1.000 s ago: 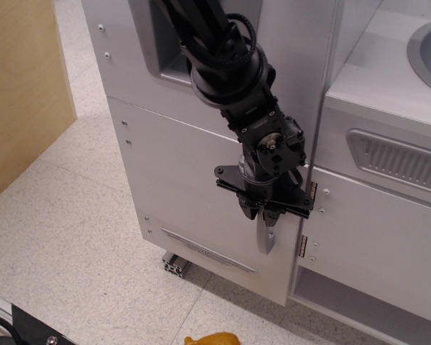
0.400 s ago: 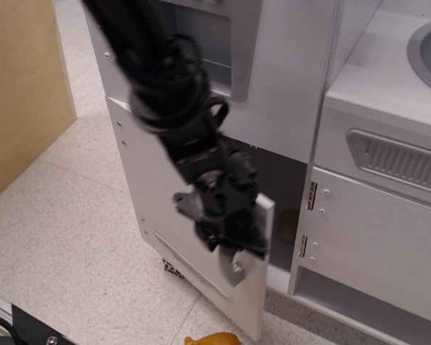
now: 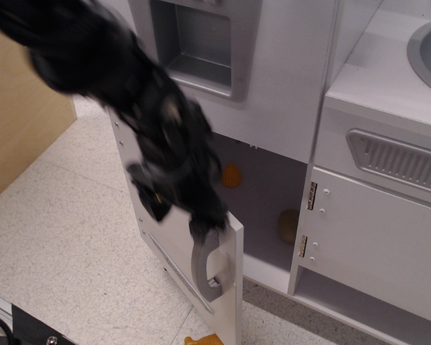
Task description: Open low fridge
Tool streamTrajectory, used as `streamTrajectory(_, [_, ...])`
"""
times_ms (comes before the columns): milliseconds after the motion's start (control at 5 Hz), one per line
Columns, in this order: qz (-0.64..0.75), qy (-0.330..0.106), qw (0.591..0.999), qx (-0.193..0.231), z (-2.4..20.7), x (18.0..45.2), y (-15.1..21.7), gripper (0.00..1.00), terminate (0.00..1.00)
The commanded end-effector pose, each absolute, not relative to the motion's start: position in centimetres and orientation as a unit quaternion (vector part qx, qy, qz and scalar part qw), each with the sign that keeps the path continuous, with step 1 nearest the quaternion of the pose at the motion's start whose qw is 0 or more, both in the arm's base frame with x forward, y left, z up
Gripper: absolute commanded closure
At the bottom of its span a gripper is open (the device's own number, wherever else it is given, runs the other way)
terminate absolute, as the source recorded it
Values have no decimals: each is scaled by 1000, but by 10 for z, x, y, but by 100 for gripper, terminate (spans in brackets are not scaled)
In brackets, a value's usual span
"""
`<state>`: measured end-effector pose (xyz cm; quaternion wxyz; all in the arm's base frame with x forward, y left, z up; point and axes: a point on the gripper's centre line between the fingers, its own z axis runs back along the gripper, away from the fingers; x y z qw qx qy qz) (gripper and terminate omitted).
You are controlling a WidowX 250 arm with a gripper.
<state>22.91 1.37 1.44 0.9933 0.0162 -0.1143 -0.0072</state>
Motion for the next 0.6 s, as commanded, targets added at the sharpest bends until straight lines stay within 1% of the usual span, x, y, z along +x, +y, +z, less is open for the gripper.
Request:
streamTrajectory(0, [28, -145, 989, -27, 79, 246, 0, 0, 0])
streamTrajectory(200, [31, -132, 990, -31, 68, 265, -19, 0, 0])
streamTrajectory(400, [11, -125, 992, -17, 33, 284, -43, 0, 0])
